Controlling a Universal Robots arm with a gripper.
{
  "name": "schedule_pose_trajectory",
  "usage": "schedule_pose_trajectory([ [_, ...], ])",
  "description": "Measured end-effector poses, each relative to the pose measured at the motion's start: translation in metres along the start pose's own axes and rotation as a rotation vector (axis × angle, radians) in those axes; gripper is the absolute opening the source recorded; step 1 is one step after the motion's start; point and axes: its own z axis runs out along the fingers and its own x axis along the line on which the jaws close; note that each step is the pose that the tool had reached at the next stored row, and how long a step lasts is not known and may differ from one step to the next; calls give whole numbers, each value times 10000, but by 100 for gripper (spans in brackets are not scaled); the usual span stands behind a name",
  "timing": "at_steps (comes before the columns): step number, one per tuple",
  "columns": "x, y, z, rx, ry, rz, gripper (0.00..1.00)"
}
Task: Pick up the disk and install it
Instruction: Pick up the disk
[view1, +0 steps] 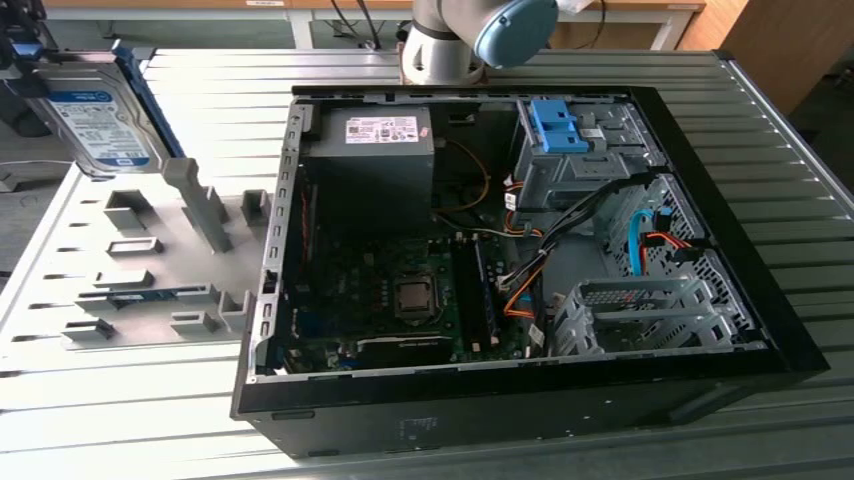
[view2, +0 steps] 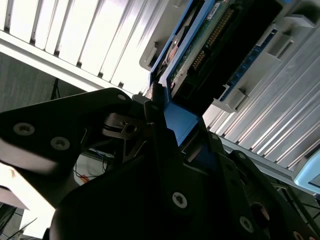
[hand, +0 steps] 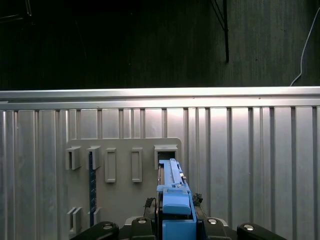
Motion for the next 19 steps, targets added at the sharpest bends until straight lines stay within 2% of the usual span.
schedule_pose_trajectory([
  [19,0,0,-32,0,0,0,36],
])
